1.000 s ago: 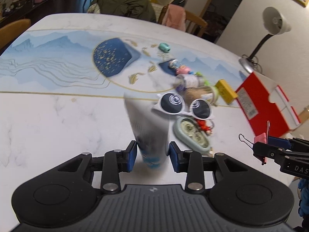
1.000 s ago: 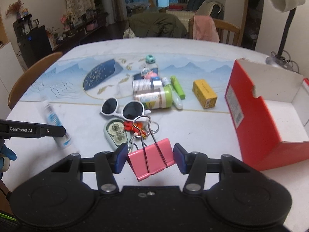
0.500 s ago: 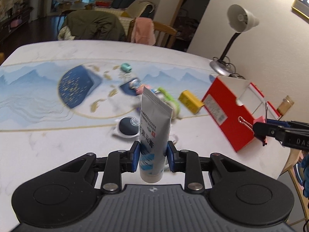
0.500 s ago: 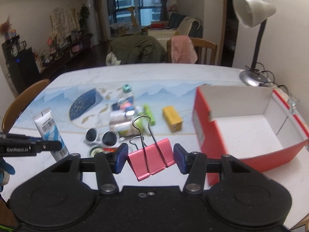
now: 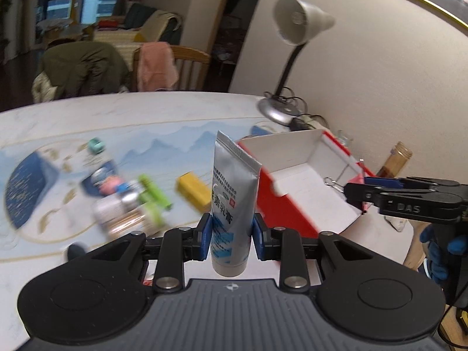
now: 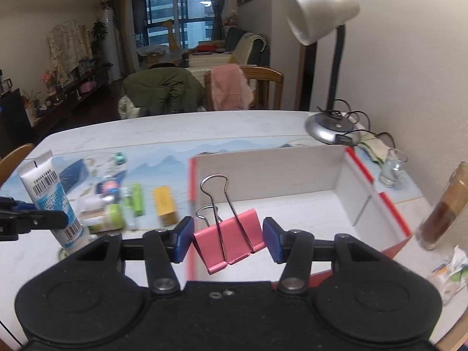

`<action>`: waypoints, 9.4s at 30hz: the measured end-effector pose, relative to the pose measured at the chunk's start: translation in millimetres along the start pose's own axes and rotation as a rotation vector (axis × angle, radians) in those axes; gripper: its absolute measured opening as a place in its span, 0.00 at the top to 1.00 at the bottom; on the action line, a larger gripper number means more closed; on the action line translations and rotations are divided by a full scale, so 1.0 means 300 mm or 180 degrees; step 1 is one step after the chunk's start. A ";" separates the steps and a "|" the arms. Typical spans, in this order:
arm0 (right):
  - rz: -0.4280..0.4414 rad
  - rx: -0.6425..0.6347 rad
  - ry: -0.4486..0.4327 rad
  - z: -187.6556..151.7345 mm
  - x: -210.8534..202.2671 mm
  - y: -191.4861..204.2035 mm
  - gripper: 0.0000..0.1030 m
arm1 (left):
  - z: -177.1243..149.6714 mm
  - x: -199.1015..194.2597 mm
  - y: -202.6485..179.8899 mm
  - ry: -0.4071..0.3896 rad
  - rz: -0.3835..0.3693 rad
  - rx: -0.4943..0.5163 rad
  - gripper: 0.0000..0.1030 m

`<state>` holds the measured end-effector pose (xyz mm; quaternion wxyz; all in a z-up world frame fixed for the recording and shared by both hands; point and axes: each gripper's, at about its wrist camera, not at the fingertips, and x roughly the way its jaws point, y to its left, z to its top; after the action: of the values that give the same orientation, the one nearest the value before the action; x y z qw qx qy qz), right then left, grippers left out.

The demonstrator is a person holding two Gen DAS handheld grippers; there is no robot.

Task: Organize rigid objects
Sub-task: 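Lift the tube with the left tool while the right tool carries the clip to the red box, then release the tube into the box with the left tool while the right tool drops the clip, then move both tools back over the remaining items on the mat, then grasp the white sunglasses with the left tool while the right tool grasps the correction-tape roller, then carry the sunglasses and the tape roller with both tools into the red box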

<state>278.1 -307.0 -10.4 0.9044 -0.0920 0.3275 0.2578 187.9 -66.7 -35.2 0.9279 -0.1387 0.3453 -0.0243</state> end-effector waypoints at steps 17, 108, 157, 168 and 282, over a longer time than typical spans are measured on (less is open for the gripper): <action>-0.0037 -0.0009 0.0250 0.025 0.196 -0.312 0.51 | 0.228 0.353 -0.337 0.0250 -0.0147 0.0393 0.73; 0.0551 0.0271 0.0060 -0.041 -0.037 -0.081 0.06 | 0.062 0.058 -0.155 -0.0033 0.0200 0.0427 0.32; 0.0913 -0.0432 0.0761 -0.125 0.198 0.583 0.11 | -0.250 0.039 0.613 0.0268 0.0496 0.0127 0.00; 0.1132 -0.0860 0.1079 -0.165 0.300 0.696 0.17 | -0.220 0.152 0.626 0.0430 0.0313 0.0529 0.00; 0.0472 -0.0107 0.0161 0.021 0.066 -0.123 0.61 | 0.130 0.236 -0.136 0.0331 -0.0084 0.0432 0.51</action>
<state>313.9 -328.0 -18.5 0.8726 -0.0891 0.3517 0.3270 268.9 -106.4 -40.7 0.9155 -0.0785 0.3887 -0.0671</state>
